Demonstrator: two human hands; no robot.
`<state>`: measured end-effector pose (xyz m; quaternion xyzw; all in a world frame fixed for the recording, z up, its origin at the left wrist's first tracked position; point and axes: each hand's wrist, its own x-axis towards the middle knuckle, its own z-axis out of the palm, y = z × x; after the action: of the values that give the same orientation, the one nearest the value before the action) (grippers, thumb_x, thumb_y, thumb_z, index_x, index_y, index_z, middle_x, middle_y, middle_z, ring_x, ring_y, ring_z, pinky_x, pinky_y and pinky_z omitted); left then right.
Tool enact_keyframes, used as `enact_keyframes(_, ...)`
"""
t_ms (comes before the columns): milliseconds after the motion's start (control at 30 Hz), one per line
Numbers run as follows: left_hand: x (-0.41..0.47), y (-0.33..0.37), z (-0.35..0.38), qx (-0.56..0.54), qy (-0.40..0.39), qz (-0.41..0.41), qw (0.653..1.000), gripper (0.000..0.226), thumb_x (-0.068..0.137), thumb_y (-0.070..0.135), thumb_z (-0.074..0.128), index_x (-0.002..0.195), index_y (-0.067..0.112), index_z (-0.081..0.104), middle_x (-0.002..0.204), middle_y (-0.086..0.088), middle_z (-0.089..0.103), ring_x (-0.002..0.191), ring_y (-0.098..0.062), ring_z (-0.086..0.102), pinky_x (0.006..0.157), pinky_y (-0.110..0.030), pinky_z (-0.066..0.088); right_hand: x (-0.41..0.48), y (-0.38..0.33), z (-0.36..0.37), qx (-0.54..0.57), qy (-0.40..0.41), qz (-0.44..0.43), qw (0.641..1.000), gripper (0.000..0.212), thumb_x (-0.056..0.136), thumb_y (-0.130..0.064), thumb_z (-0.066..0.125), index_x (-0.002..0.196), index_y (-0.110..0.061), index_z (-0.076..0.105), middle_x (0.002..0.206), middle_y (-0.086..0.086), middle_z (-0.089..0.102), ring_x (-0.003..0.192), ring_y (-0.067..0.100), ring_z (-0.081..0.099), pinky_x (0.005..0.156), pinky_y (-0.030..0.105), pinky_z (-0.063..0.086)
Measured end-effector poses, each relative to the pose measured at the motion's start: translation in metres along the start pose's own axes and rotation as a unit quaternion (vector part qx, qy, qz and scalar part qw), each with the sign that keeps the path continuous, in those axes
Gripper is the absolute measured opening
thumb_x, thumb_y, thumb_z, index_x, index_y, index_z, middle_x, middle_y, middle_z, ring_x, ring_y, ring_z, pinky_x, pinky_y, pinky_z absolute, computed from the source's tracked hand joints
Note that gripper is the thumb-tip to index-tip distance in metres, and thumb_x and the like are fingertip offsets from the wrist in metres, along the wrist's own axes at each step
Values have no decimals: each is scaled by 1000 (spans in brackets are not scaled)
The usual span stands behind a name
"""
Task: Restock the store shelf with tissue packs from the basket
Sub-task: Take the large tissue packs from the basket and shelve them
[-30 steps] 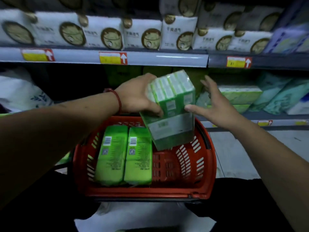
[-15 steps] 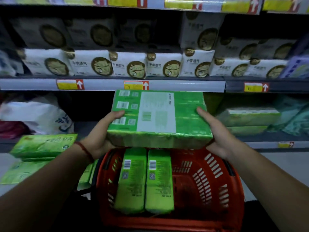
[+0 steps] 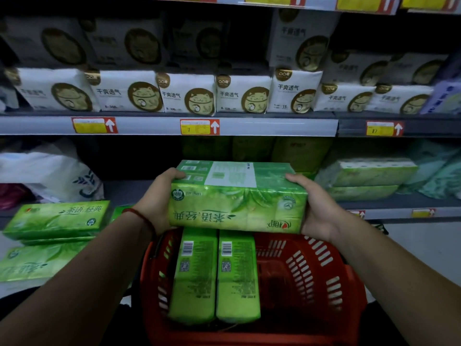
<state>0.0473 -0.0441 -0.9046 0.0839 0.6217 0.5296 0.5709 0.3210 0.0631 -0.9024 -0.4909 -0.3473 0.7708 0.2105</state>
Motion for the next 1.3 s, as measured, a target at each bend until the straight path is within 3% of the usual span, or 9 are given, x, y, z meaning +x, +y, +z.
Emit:
enact_keyframes(233, 12, 1, -1, 114, 63, 45, 990, 48, 75, 47, 69, 111, 15, 70, 103, -14, 75, 78, -30, 72, 80, -51, 61, -9, -1, 3, -13, 39, -29, 999, 45, 88, -45, 69, 126, -20, 72, 116, 9, 77, 105, 31, 75, 94, 53, 58)
enact_keyframes(333, 4, -7, 8, 380, 158, 296, 862, 68, 83, 43, 71, 144, 22, 49, 142, -10, 49, 114, -26, 59, 106, -45, 47, -19, -9, 18, -74, 98, -119, 985, 41, 84, -43, 76, 115, -16, 75, 100, 9, 81, 87, 28, 79, 77, 43, 64)
enact_keyframes(400, -15, -12, 25, 413, 60, 421, 806, 61, 89, 46, 66, 145, 31, 46, 142, 1, 47, 128, -19, 49, 112, -45, 42, -25, -19, 28, -78, 145, -156, 974, 42, 77, -43, 82, 108, -15, 76, 93, 9, 81, 83, 29, 79, 80, 48, 64)
enact_keyframes(500, -29, -25, 48, 498, -39, 463, 733, 74, 84, 67, 62, 148, 38, 40, 146, 10, 46, 136, -12, 45, 114, -44, 41, -31, -36, 34, -80, 182, -183, 963, 45, 72, -44, 84, 103, -14, 76, 89, 6, 81, 78, 26, 79, 78, 46, 65)
enact_keyframes(600, -31, -36, 62, 604, 15, 509, 613, 106, 71, 85, 57, 158, 36, 21, 157, 3, 35, 147, -21, 35, 116, -48, 35, -36, -42, 39, -81, 210, -202, 953, 46, 72, -48, 83, 104, -16, 74, 86, 2, 81, 76, 22, 79, 72, 38, 65)
enact_keyframes(700, -26, -51, 83, 614, 72, 533, 578, 120, 65, 79, 63, 160, 27, 11, 155, -10, 36, 144, -32, 37, 115, -52, 36, -33, -31, 52, -133, 244, -237, 931, 59, 64, -59, 82, 110, -25, 69, 92, -6, 78, 83, 18, 77, 81, 43, 64)
enact_keyframes(1000, -3, -58, 89, 509, 152, 582, 616, 109, 53, 46, 80, 148, 23, 31, 137, -10, 51, 123, -34, 53, 101, -53, 46, -24, -11, 43, -142, 187, -275, 932, 59, 85, -64, 68, 132, -32, 52, 116, -12, 63, 100, 5, 65, 78, 27, 54)
enact_keyframes(1233, -15, -17, 69, 118, 159, 486, 851, 96, 57, 25, 95, 138, 22, 43, 121, 10, 59, 111, -2, 62, 89, -18, 53, -12, -13, 16, -29, 135, -176, 975, 36, 95, -43, 69, 124, -23, 59, 121, 15, 66, 82, 29, 70, 73, 43, 59)
enact_keyframes(1300, -16, -8, 62, -40, 156, 412, 897, 87, 56, 29, 94, 131, 20, 49, 117, 6, 68, 105, -9, 70, 83, -27, 59, -5, -6, 14, -59, 115, -144, 981, 43, 90, -51, 73, 123, -26, 64, 123, 12, 70, 94, 27, 72, 85, 46, 59)
